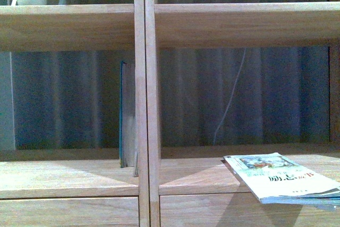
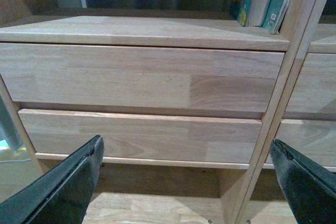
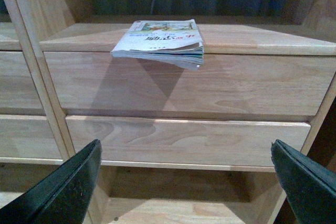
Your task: Organize books on shelf
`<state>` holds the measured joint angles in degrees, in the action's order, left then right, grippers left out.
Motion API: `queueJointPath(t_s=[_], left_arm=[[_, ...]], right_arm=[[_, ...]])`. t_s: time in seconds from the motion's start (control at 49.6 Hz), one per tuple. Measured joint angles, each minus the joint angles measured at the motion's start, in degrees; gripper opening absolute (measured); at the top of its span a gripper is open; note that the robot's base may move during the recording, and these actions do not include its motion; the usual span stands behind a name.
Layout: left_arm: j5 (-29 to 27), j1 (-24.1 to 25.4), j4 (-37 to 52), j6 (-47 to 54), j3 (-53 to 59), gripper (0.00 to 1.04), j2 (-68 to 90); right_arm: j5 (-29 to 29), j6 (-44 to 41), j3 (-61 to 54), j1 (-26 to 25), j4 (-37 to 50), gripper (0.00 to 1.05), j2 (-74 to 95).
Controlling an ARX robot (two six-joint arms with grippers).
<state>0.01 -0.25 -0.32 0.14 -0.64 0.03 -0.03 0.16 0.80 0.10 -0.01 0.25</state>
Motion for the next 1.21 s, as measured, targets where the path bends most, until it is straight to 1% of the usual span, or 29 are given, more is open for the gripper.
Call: queueJointPath(t_s=[0.04,0.081,0.121,0.161,0.222,0.262,0.302,0.423,0.504,0.665,0.786,0.968,1.21], left_arm=[[0.0,0.0,0.0,0.0,0.0,0.97,0.0],[0.0,0.0,0.0,0.0,0.0,0.97,0.0],[0.0,0.0,0.0,0.0,0.0,0.97,0.0],[0.0,0.0,0.0,0.0,0.0,0.97,0.0],[0.0,0.0,0.0,0.0,0.0,0.97,0.0],[0.0,0.0,0.0,0.0,0.0,0.97,0.0],[0.0,0.0,0.0,0.0,0.0,0.97,0.0],[0.0,0.0,0.0,0.0,0.0,0.97,0.0],[0.0,0.0,0.0,0.0,0.0,0.97,0.0],[0.0,0.0,0.0,0.0,0.0,0.97,0.0],[0.0,0.0,0.0,0.0,0.0,0.97,0.0],[0.0,0.0,0.0,0.0,0.0,0.97,0.0],[0.0,0.0,0.0,0.0,0.0,0.97,0.0]], right_arm=[[0.0,0.0,0.0,0.0,0.0,0.98,0.0],[-1.3,1.4,0.5,-0.3,-1.6,0.98,0.6],[-2.8,4.8,2.1,-0.5,-6.5,0.98,2.6],[-2.9,6.6,2.6,-0.5,-7.8,0.98,3.8],[-3.0,9.5,3.0,-0.6,-7.8,0.98,5.9],[-4.4,12.2,3.9,-1.4,-7.5,0.98,8.3],[-6.7,14.9,5.5,-2.7,-6.9,0.98,11.4],[-10.3,24.2,10.9,-5.4,-2.9,0.98,22.3],[-11.8,30.8,15.0,-5.2,1.0,0.98,32.2],[-12.9,40.6,22.3,-3.7,7.4,0.98,48.5],[-11.6,46.9,27.5,-2.8,11.6,0.98,58.5],[-8.9,54.5,34.0,-1.4,14.5,0.98,68.9],[-4.2,63.6,43.3,2.0,17.8,0.98,81.6]])
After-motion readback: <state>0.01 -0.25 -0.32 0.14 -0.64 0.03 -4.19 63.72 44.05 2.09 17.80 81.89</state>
